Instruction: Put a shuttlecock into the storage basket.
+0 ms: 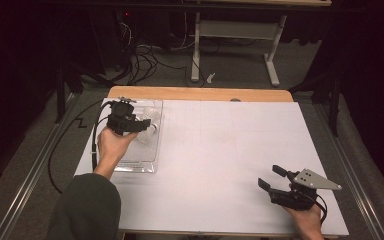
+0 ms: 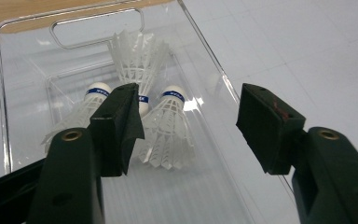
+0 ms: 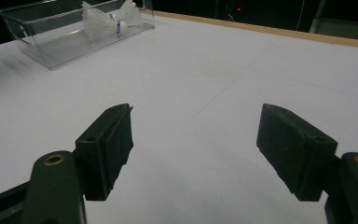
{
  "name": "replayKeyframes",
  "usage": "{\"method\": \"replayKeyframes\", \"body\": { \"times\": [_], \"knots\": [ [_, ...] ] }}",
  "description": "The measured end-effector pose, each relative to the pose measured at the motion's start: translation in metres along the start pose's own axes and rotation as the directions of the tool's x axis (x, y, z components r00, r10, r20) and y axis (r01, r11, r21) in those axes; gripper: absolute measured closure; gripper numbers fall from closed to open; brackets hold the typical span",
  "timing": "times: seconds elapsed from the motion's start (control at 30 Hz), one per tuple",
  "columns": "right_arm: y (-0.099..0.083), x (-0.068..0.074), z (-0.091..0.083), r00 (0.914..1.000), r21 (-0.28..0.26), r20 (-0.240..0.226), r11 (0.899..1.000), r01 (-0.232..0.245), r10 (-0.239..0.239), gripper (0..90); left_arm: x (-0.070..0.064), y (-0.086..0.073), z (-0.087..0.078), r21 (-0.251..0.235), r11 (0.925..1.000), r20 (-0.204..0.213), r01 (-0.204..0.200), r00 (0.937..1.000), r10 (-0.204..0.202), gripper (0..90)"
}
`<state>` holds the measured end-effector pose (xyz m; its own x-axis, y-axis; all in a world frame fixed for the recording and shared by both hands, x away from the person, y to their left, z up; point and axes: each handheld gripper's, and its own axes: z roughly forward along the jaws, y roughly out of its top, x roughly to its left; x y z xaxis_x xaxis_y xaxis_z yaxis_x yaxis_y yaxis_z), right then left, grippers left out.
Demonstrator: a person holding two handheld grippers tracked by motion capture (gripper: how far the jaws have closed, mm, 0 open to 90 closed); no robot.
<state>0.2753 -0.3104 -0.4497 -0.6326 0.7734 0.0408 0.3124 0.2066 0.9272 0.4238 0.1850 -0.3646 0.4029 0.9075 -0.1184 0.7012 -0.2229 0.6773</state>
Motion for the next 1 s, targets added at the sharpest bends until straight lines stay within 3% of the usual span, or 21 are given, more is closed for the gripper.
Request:
{"method": "replayKeyframes", "body": {
  "times": [0.47,1.0],
  "knots": [
    [0.0,0.0,-0.001,1.0,-0.004,0.001,1.0,-0.002,0.002,27.1,-0.005,-0.015,-0.016,-0.077,0.997,0.028,-0.01,0.9995,0.012,40.3],
    [0.0,0.0,-0.001,1.0,-0.003,0.001,1.0,-0.007,0.007,27.1,-0.014,-0.031,-0.027,-0.132,0.9908,0.052,-0.028,0.998,0.035,40.1]
  ]
}}
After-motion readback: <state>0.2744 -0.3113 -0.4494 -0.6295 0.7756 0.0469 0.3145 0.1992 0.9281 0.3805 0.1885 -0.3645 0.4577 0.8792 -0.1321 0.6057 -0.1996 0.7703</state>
